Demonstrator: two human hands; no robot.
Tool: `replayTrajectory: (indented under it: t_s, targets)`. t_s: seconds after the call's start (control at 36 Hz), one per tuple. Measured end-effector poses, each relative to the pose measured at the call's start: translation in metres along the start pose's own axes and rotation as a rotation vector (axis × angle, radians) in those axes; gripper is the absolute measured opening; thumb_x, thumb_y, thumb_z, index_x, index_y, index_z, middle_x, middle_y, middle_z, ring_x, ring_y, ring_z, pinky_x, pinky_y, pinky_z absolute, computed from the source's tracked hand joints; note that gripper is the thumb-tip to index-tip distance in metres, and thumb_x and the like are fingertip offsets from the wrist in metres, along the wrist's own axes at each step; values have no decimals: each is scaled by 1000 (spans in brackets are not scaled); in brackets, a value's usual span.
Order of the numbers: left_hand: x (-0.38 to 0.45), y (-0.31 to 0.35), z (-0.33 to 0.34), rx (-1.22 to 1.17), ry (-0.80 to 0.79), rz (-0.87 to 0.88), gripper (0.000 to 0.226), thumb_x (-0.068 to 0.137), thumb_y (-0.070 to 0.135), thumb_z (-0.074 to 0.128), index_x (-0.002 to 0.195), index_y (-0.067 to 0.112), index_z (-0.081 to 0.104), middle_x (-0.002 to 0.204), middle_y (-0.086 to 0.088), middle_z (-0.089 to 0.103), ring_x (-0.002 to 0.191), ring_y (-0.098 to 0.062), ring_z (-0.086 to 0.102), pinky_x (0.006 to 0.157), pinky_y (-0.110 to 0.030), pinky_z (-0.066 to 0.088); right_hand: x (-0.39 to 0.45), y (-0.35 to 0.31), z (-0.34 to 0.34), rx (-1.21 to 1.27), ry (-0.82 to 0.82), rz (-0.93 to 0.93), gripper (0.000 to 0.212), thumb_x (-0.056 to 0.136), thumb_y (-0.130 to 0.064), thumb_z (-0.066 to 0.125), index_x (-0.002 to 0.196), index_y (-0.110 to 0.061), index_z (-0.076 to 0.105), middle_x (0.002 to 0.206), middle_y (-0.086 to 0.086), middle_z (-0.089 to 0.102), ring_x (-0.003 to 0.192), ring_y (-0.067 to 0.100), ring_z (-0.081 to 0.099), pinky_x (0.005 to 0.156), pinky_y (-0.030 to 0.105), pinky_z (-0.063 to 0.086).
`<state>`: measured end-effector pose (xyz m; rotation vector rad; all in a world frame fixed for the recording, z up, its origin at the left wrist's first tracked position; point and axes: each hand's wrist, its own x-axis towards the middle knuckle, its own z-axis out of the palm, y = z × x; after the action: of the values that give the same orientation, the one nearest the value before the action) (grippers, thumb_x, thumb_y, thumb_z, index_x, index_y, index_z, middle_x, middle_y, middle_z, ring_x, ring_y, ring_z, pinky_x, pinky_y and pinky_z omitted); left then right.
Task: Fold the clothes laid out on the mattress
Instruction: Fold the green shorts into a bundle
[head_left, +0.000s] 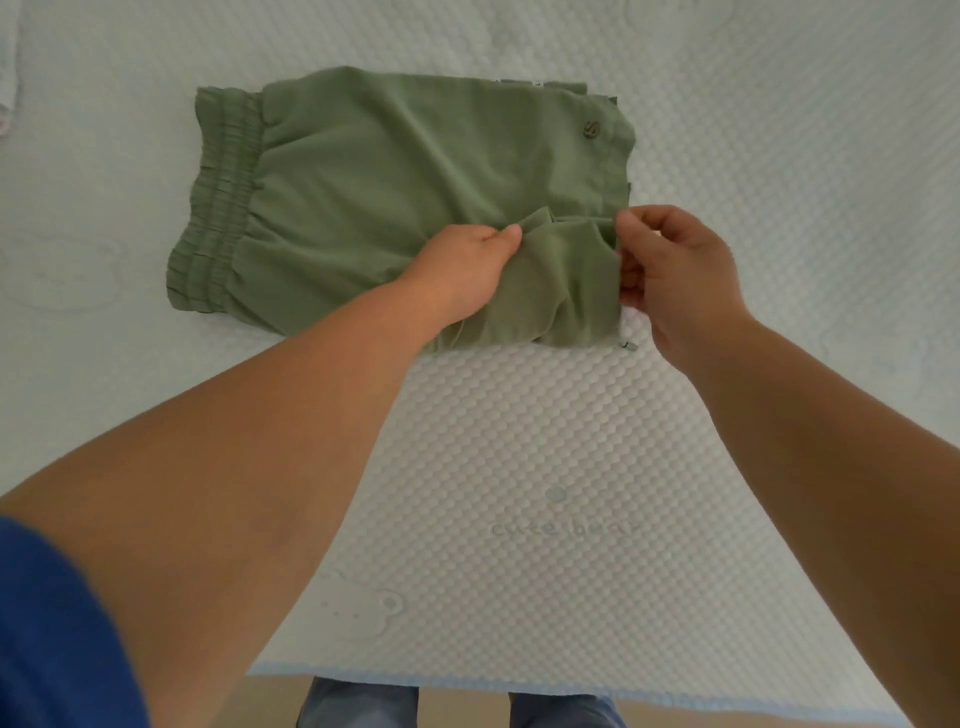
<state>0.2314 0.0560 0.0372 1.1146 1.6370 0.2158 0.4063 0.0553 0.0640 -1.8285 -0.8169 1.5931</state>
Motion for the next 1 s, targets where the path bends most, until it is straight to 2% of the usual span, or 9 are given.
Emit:
replayTrajectory:
  t_s: [0.17, 0.31, 0.36, 0.47, 0.58, 0.67, 0.75, 0.89, 1.0]
  targets:
    - [-9, -4, -7, -223, -24, 62, 28, 96, 44, 44, 81, 33, 65, 77, 26, 61, 70, 14, 57, 59, 1, 40, -1, -9, -3, -71, -248, 114, 28, 78, -26, 75, 100, -14, 63, 78, 2, 72, 67, 16, 67, 59, 24, 52]
    - [-16, -10, -2, -322, -63, 113, 25, 97, 40, 46, 86, 34, 68, 86, 21, 69, 84, 7, 63, 75, -7, 47, -6, -8, -8, -364, -205, 62, 41, 74, -48, 72, 107, -26, 61, 94, -6, 70, 79, 10, 69, 57, 20, 50]
    - [-19, -11, -1, -318, -57, 168, 26, 97, 37, 45, 84, 34, 68, 81, 23, 69, 81, 9, 63, 73, -7, 47, -9, -4, -8, -457, -177, -5, 42, 72, -43, 75, 108, -31, 59, 93, -11, 68, 80, 4, 67, 58, 17, 50]
    - [-25, -14, -2, -315, -76, 221, 26, 98, 34, 44, 83, 34, 66, 74, 27, 67, 77, 12, 60, 72, -7, 45, -14, -2, -11, -26, -233, -41, 34, 75, -8, 73, 103, -24, 63, 88, -3, 73, 86, 13, 69, 73, 27, 54]
    - [-27, -15, -7, -373, -124, 162, 26, 98, 34, 44, 87, 29, 68, 78, 23, 70, 79, 9, 63, 69, -5, 45, -17, 0, -19, 388, -411, 7, 35, 67, -2, 70, 96, -21, 69, 91, 4, 73, 85, 17, 69, 67, 24, 54]
    - [-22, -15, -10, -351, -186, 25, 25, 96, 40, 46, 90, 31, 68, 86, 21, 70, 89, 1, 65, 73, -9, 48, -13, 3, -17, 412, -300, 21, 30, 69, 3, 67, 88, -19, 75, 91, 2, 73, 88, 16, 69, 67, 22, 54]
    - [-15, -11, -9, -228, -113, -70, 27, 95, 42, 48, 82, 29, 67, 84, 18, 66, 83, -1, 63, 72, -13, 46, -4, 7, -10, 157, -26, 35, 31, 80, 4, 62, 102, -17, 70, 102, -2, 69, 97, 15, 66, 78, 24, 54]
    - [-16, -5, 1, -1, 175, -82, 28, 92, 37, 52, 91, 14, 70, 91, -1, 70, 86, -18, 61, 72, -25, 42, -3, 15, 1, -539, 189, -139, 40, 79, -40, 67, 117, -36, 58, 119, -13, 41, 111, 7, 47, 81, 15, 41]
    - [-42, -8, 6, 110, 548, 104, 30, 85, 30, 59, 112, 18, 62, 89, 9, 58, 83, -12, 55, 76, -22, 38, -25, 18, 7, -805, 266, -542, 35, 87, -30, 59, 121, -19, 60, 130, 6, 43, 120, 19, 36, 100, 34, 33]
